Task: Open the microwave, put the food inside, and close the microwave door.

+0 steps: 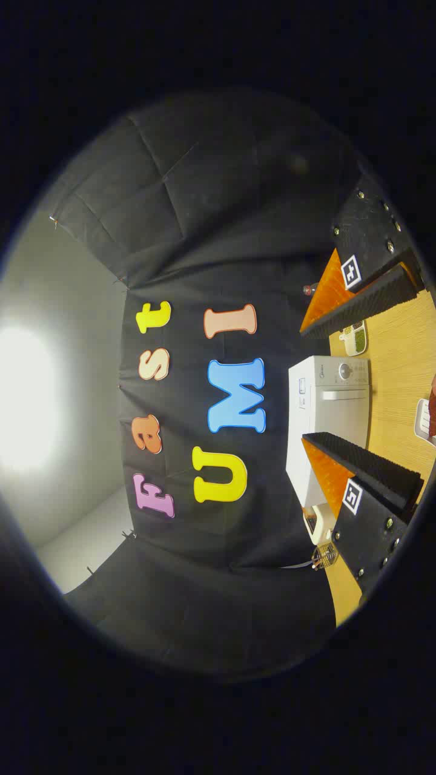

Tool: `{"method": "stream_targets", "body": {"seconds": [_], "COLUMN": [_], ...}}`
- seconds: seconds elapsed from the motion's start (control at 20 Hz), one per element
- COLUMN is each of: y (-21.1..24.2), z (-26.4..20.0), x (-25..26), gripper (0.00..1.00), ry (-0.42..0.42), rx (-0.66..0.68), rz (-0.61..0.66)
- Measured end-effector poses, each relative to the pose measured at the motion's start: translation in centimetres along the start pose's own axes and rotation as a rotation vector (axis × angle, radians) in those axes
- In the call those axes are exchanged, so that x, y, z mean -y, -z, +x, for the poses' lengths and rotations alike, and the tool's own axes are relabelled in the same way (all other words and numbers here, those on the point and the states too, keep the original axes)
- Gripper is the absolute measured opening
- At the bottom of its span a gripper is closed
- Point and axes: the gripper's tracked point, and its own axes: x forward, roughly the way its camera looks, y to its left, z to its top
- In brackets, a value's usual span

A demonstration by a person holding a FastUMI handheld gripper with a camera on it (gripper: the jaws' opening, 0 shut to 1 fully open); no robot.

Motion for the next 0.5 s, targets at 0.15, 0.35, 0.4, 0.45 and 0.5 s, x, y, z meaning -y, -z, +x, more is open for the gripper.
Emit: {"method": "stream_targets", "body": {"seconds": [0.15,0.35,0.4,0.45,0.5], "y": [-0.4,-0.2,-0.1,0.0,0.1], "z": [-0.4,-0.8,-0.9,-1.0,-0.9], "x": [0.4,1.0,1.3,1.5,1.7], "gripper": [0.98,0.98,0.98,0.98,0.98], "ry": [0.010,0.017,0.020,0.022,0.025], "rx": [0.011,0.005,0.002,-0.004,-0.008], "rz": [0.005,-0.002,-0.001,0.002,0.005]}}
